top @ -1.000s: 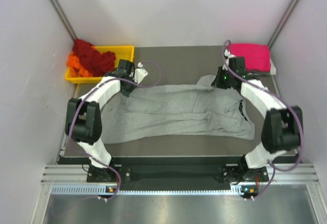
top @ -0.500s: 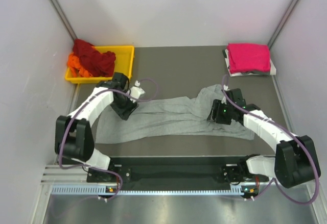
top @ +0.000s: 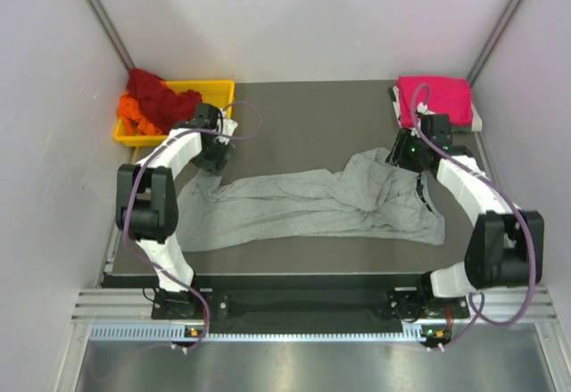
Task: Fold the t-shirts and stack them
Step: Fold the tshirt
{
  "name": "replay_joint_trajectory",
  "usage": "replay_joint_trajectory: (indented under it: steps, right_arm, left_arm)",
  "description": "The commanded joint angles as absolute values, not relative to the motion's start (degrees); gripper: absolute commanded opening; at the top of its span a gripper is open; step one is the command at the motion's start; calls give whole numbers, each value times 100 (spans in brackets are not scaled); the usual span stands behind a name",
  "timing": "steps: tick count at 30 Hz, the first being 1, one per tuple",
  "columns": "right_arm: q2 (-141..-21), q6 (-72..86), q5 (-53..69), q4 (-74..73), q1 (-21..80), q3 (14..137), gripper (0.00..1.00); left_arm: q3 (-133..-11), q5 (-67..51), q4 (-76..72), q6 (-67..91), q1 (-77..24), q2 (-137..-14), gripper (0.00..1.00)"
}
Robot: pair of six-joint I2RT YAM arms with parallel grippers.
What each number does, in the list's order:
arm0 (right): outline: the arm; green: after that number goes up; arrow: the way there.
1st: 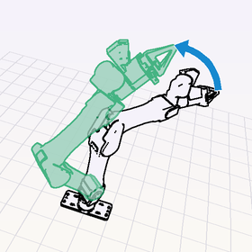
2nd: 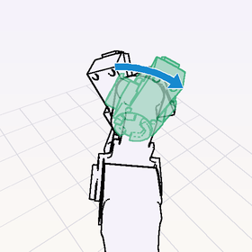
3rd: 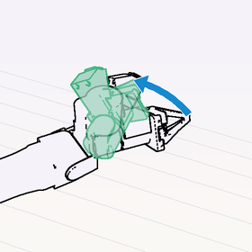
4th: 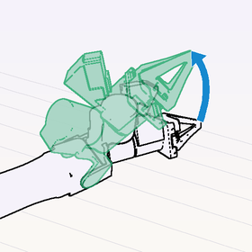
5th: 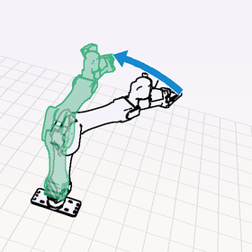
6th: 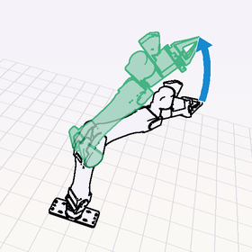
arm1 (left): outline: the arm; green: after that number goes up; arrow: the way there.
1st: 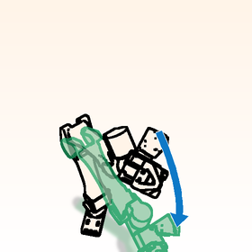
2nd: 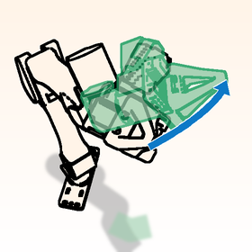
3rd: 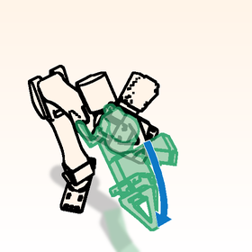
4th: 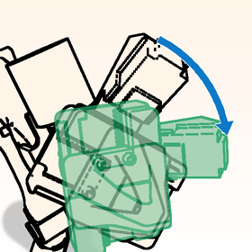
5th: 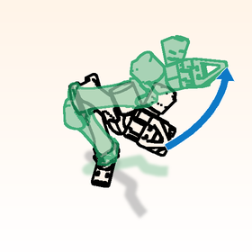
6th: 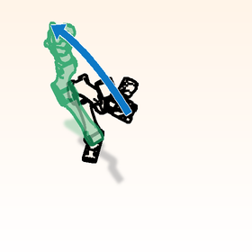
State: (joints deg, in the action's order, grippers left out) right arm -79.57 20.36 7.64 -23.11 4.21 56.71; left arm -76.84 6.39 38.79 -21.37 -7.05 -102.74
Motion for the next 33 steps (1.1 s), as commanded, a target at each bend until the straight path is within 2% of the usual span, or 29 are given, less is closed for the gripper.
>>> replay_joint_trajectory:
  steps: [1,5,7,9,10,13,18,19,21,22,25,33]
  right_arm:
    - [-8706,1705,800,-2100,360,6081,46]
    - [-9394,1617,958,-2092,387,6450,48]
    - [-9640,1600,967,-2031,395,6495,49]
    - [-9790,1565,836,-2013,404,6583,49]
    - [-9939,1538,765,-2021,404,6609,48]
    - [-10133,1450,537,-2074,396,6767,48]
    - [-10239,1380,483,-2004,439,6847,47]
    - [-10274,1380,492,-2013,439,6847,36]
    - [-10318,1371,510,-2048,413,6864,21]
    - [-10327,1362,492,-2065,413,6856,10]
    - [-10231,1397,492,-2065,326,6777,0]
    - [-9257,1468,527,-2328,220,6724,0]
  left_arm:
    - [-7866,836,3902,-1819,-502,-10545,68]
    - [-7665,537,4043,-1810,-255,-10582,67]
    - [-7489,309,4052,-1854,-246,-10407,60]
    - [-7295,176,4052,-1872,-246,-10258,47]
    - [-7251,106,4008,-1881,-246,-10205,30]
    - [-7102,105,3938,-1907,-246,-10038,0]
    - [-6987,61,3894,-1898,-237,-9748,0]
    - [-6970,131,3867,-1898,-237,-9686,0]
    - [-6952,237,3789,-1916,-211,-9520,0]
    - [-6935,246,3762,-1925,-194,-9458,0]
    - [-6900,229,3718,-1977,-88,-9273,0]
    - [-6899,-235,3753,-2057,193,-9026,0]
